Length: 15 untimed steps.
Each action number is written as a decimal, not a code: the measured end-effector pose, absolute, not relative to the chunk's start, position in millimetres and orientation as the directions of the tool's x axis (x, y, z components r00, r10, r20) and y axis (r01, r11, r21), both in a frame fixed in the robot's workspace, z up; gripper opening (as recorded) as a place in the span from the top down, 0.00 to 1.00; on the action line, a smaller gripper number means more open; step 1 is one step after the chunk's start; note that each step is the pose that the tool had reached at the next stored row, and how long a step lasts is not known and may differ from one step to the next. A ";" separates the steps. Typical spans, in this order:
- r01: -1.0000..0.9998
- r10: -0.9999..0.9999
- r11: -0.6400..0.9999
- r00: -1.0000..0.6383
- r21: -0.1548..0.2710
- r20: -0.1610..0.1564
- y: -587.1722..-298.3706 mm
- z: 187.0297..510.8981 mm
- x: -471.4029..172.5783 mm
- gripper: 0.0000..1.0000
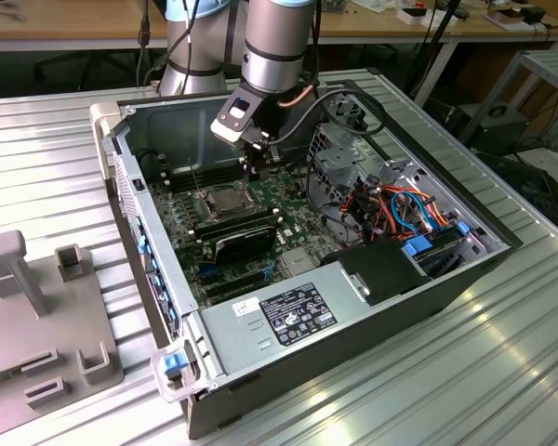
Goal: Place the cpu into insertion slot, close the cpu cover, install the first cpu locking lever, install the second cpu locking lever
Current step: 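Close the cpu cover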
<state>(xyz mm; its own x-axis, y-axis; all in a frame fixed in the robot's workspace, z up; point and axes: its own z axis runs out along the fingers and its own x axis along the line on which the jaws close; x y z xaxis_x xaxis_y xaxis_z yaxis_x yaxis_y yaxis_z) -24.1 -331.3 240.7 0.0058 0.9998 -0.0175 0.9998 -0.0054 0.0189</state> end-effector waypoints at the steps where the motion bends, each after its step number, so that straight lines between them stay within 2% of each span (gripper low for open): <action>1: 1.000 1.000 -0.005 0.006 0.019 -0.018 -331.3 240.7 -24.1 0.89; 9: 1.000 1.000 -0.006 0.006 0.019 -0.017 -331.3 240.5 -25.4 0.89; 15: 1.000 1.000 -0.005 0.006 0.019 -0.018 -331.3 234.7 -52.1 0.89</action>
<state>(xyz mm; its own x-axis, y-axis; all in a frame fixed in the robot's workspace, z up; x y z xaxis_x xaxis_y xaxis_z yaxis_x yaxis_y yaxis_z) -52.1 -331.3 234.7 0.0057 0.9998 -0.0177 0.9998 -0.0053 0.0185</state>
